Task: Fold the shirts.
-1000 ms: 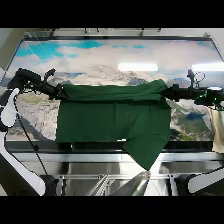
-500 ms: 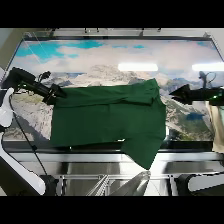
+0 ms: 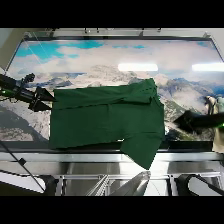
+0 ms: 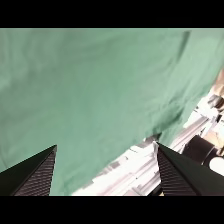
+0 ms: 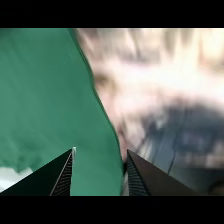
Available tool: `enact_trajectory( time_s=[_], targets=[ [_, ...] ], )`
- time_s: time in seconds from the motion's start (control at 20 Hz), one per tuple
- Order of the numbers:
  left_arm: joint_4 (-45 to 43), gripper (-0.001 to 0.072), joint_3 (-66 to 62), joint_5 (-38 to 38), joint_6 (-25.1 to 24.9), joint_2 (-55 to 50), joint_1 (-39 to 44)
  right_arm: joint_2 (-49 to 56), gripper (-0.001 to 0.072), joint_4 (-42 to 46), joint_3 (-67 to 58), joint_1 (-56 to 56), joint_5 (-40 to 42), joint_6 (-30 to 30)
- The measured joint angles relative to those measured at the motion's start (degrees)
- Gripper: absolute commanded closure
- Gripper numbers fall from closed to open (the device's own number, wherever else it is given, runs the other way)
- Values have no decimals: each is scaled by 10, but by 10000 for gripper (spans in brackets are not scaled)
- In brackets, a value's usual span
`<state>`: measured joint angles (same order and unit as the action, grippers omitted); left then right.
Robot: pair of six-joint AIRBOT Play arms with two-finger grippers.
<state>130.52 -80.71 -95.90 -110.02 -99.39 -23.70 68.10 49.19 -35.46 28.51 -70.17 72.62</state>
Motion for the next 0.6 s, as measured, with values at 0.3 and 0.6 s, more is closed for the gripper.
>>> enact_trajectory(
  time_s=[0.3, 0.6],
  targets=[
    [-3, 7, 128, 4, -15, 103, -42, -49, 328, -24, 160, -35, 38, -1],
    [-5, 8, 268, 35, -19, 170, -113, -22, 572, -131, 209, -129, 86, -76]
  ],
)
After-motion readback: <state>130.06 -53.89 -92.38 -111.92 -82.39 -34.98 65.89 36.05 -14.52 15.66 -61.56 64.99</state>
